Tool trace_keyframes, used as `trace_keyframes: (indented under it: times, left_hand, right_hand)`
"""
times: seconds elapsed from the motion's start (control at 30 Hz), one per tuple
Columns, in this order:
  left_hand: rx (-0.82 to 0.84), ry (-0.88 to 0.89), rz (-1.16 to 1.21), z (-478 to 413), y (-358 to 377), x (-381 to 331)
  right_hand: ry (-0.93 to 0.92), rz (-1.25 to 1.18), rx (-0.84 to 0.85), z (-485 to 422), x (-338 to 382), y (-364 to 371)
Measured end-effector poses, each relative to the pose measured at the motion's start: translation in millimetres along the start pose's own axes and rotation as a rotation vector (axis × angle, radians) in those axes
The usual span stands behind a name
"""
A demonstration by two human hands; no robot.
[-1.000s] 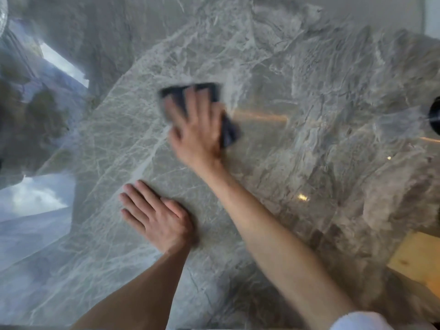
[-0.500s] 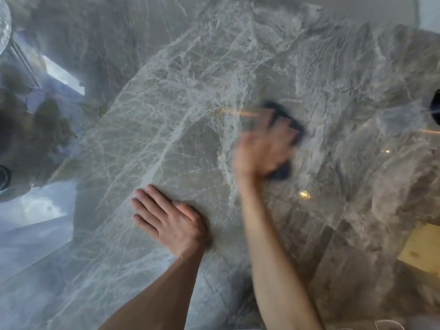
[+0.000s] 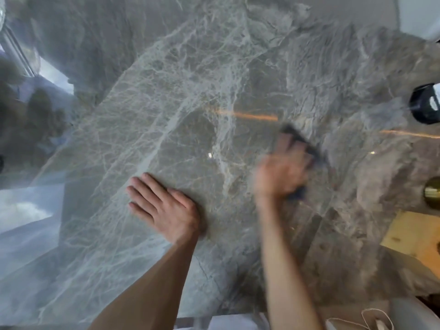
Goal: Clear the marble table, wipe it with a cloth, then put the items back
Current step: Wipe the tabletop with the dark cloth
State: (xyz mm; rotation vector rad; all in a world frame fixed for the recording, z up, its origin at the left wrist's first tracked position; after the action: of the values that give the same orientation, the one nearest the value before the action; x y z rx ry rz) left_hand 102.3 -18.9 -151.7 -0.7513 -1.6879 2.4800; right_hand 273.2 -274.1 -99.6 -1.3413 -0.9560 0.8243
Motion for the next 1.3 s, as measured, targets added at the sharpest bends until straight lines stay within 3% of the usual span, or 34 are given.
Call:
trace_keyframes:
  times: [0.07,0.1,0.17,0.23,0.27,0.3,0.4,0.43,0.47,0.53,0.67,0.73,0.9,1.1,1.2,1.3]
  left_hand:
    - [0.023,0.0,0.142,-2,-5,5]
    - [0.043,0.039,0.265,-4,-10,12]
    - [0.139,0.174,0.498,0,-23,25]
    - [0.253,0.292,0.522,13,-35,43]
    - [0.272,0.346,0.461,19,-40,49]
    - [0.269,0.411,0.355,25,-42,52]
    - [0.243,0.523,0.032,39,-33,48]
    - [0.234,0.482,-0.013,38,-32,49]
    - [0.214,0.408,-0.035,35,-33,51]
    - [0.148,0.211,-0.061,26,-43,64]
    - [0.101,-0.022,-0.042,6,-64,104]
    - [0.135,0.046,-0.044,2,-68,113]
    - [0.158,0.211,-0.15,-6,-77,119]
    - [0.226,0.196,-0.161,-11,-75,123]
    - [0.257,0.133,0.229,-5,-103,134]
    - [0.162,0.059,0.477,30,-145,163]
  right_hand:
    - [-0.72,0.023,0.181,107,113,21]
    - [-1.027,0.025,0.294,159,132,27]
    - [-1.344,0.036,0.394,186,93,32]
    - [-1.34,0.116,0.32,137,7,31]
    - [-1.196,0.149,0.254,93,-40,30]
    - [-0.942,0.169,0.195,38,-89,25]
    - [0.048,0.079,0.184,-73,-212,7]
    - [0.286,0.024,0.2,-78,-221,7]
    - [0.389,-0.011,0.217,-75,-212,12]
    - [0.208,-0.015,0.187,-60,-155,20]
    - [-0.642,0.078,0.224,55,-20,35]
    - [-0.965,0.04,0.241,127,13,31]
    - [-1.458,-0.077,0.341,240,3,27]
    - [-1.725,-0.198,0.465,332,-37,26]
    - [-1.788,-0.378,0.555,373,-42,18]
    - [-1.705,-0.485,0.745,417,-39,7]
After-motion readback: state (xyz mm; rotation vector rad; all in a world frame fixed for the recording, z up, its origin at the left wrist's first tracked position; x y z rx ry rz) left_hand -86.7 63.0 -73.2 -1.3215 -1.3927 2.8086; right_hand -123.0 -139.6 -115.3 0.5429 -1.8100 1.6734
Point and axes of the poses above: each hand's wrist, its own z-axis away from the middle knuckle, its own y-axis out of the palm, x = y × z, the point moved 9 cm from there along -z, towards the middle knuckle, and after that the axes turned 2 degrees about z, right-handed, at the moved point
